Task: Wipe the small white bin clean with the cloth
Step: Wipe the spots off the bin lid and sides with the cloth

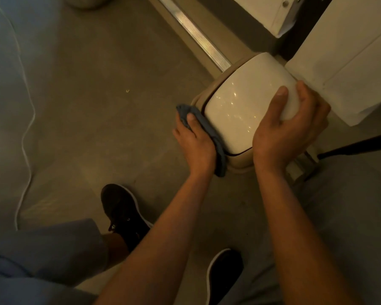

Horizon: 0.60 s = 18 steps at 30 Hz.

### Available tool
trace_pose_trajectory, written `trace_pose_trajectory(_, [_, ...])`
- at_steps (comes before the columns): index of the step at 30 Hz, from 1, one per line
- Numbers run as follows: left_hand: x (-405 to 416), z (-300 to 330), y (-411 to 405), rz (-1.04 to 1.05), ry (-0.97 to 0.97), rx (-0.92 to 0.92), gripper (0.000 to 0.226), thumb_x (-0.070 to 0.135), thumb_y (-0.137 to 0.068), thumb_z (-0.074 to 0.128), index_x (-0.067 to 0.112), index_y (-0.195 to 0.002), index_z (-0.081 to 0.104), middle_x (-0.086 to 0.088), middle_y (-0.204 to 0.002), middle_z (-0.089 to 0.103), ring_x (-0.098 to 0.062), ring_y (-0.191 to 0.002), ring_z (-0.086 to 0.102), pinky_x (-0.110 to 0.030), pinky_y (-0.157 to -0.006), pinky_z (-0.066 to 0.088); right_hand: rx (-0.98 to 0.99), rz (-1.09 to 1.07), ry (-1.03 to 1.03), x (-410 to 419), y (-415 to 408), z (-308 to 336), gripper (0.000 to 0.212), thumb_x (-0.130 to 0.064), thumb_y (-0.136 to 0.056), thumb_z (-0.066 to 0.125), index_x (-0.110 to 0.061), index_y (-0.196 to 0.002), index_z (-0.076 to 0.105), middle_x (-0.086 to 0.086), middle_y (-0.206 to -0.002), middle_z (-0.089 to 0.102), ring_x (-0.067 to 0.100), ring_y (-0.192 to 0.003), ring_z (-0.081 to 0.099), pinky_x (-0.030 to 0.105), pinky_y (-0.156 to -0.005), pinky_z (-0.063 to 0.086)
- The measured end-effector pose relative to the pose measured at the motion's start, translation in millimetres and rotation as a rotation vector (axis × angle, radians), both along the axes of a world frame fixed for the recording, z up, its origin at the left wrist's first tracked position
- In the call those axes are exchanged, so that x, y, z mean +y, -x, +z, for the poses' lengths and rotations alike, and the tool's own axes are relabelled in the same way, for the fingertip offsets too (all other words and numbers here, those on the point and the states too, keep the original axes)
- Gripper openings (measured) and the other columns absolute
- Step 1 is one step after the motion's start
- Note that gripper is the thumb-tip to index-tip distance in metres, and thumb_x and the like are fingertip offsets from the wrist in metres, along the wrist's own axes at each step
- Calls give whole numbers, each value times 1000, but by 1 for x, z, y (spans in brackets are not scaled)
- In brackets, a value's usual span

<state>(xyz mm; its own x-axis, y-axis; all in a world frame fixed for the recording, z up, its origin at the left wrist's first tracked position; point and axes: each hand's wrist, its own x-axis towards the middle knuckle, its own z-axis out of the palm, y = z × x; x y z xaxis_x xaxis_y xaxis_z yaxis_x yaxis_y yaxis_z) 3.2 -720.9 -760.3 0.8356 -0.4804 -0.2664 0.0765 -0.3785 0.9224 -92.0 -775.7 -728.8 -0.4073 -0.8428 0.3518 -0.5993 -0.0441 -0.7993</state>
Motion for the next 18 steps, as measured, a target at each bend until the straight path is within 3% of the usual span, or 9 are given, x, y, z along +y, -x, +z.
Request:
trace_pose_trajectory(4, [-5,0,-9,-24,5,-30,48,31,-110,31,12,-154,32,-9,-149,40,-8,-126,36,-4,-96,20,1,-3,6,-1,0,0,44,-50,-95,53,-17,-122,65,6,-125,59,19,-114,53,36,-86,52])
trace_pose_trajectory(8, [38,-1,46,-50,3,37,50,40,-108,32,23,-155,29,5,-139,41,2,-121,39,-21,-107,31,-6,5,0,0,0,-1,43,-48,-96,53,-17,-123,65,6,-125,58,14,-113,50,33,-87,52])
trace_pose_trajectory(14, [24,-2,35,-27,36,70,50,35,-108,33,14,-153,30,-4,-147,41,-15,-136,40,-34,-118,30,-3,8,-23,0,-1,2,42,-46,-96,54,-17,-124,64,5,-127,58,11,-113,47,24,-87,47])
trace_pose_trajectory(18, [-10,-2,-11,-7,27,28,44,31,-109,33,10,-147,40,-8,-142,48,-19,-132,45,-40,-116,32,-6,-13,-27,1,-6,2,43,-48,-95,54,-17,-123,65,6,-125,59,18,-113,51,33,-87,50])
